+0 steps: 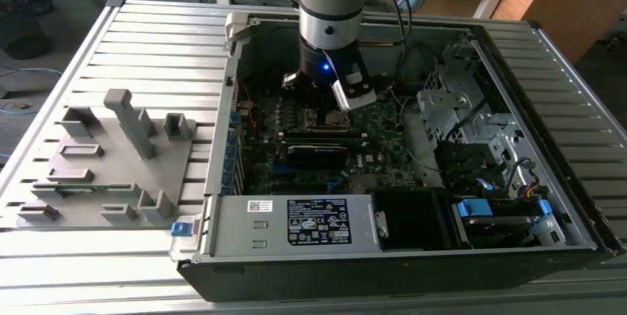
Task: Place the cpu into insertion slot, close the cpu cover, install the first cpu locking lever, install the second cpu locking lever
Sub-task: 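Install the second cpu locking lever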
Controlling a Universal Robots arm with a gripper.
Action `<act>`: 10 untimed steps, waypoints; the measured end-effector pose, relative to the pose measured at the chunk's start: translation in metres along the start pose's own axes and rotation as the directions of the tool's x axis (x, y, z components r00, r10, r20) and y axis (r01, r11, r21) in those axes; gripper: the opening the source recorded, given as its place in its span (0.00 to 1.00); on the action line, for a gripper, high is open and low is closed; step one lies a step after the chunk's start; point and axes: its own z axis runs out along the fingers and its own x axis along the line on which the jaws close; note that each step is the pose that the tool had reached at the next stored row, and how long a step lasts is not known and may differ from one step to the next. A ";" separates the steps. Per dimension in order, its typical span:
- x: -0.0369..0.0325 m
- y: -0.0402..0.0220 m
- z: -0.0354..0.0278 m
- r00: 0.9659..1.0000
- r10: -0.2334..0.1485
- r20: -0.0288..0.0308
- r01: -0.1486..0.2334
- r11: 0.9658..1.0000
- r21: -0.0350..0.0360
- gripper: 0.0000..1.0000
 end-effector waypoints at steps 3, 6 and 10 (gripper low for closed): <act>0.0000 0.0000 0.0001 1.000 0.000 0.000 0.000 1.000 0.000 0.11; 0.0005 -0.0001 0.0020 1.000 0.000 0.000 0.000 1.000 0.000 0.11; 0.0011 -0.0003 0.0055 1.000 0.000 0.000 0.000 1.000 0.000 0.11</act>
